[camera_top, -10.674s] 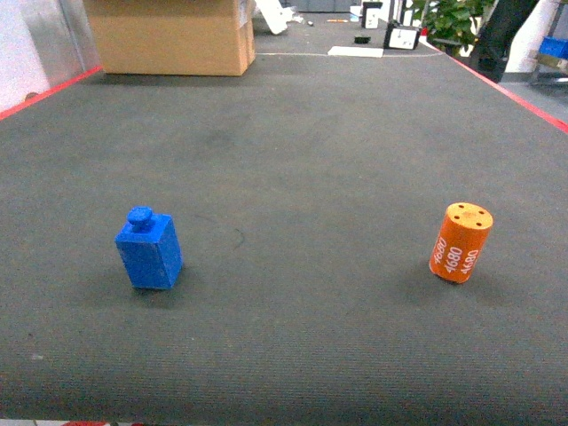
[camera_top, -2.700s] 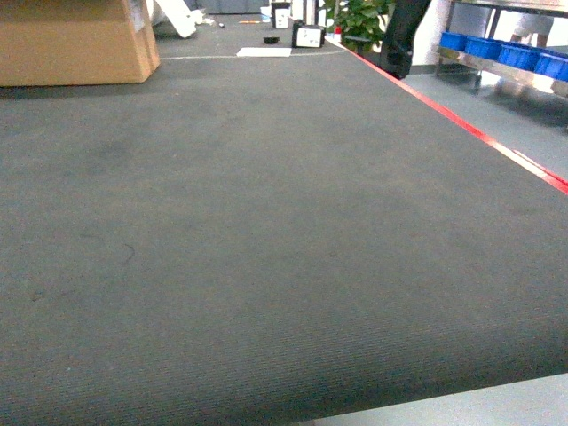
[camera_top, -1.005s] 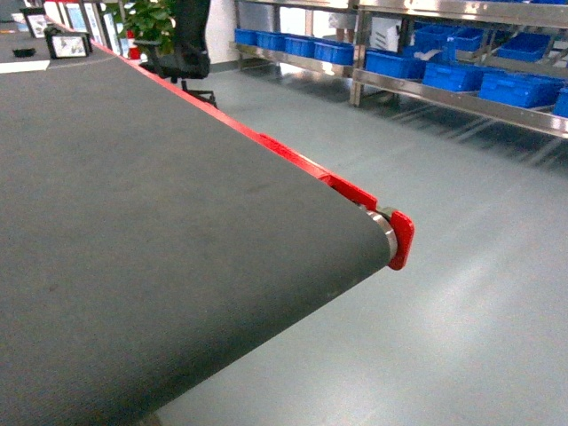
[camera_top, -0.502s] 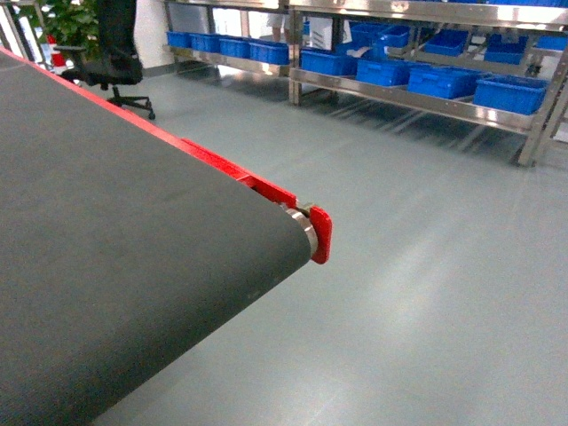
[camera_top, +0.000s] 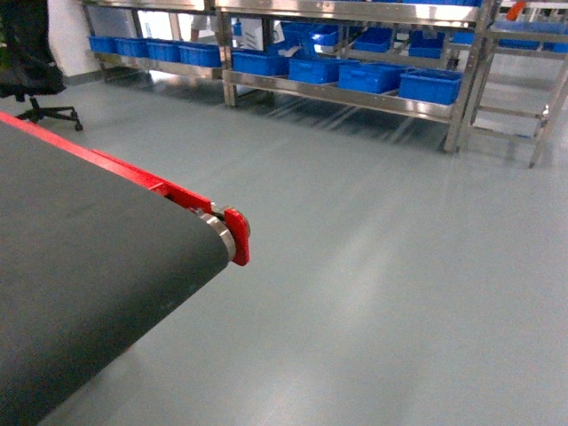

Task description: Sort blue parts and orange caps into right shelf containers

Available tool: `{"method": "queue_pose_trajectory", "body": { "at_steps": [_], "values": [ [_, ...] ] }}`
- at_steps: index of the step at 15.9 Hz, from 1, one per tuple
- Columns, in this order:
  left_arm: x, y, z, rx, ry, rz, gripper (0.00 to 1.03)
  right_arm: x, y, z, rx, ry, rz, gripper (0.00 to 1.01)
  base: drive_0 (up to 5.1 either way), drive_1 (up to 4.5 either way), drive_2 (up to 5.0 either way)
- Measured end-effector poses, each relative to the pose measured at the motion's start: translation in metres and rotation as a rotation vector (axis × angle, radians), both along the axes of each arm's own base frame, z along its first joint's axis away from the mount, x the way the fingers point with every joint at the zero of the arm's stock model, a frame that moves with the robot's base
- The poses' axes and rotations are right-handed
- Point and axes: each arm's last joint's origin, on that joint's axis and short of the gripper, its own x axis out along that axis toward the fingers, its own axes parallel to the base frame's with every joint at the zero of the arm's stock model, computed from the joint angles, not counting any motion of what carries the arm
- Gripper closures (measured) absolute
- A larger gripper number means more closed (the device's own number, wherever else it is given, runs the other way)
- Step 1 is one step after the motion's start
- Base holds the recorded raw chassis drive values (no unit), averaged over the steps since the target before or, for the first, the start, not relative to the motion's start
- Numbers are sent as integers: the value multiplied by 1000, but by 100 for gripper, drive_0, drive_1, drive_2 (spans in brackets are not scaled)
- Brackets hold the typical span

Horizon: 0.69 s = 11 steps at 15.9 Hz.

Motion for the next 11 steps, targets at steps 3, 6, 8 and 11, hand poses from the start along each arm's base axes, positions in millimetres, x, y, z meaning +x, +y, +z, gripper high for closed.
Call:
{"method": "queue_pose_trajectory", "body": {
  "at_steps": [3,6,8,11],
  "values": [
    [0,0,0,0,0,0,59,0,0,0,0,0,0,63,-173,-173,-173],
    [0,0,0,0,0,0,59,0,0,0,0,0,0,63,-157,-157,-157],
    [0,0,0,0,0,0,59,0,0,0,0,0,0,63,-163,-163,-163],
    [0,0,0,0,0,0,59,0,0,0,0,0,0,63,-154,-154,-154]
  ]
}}
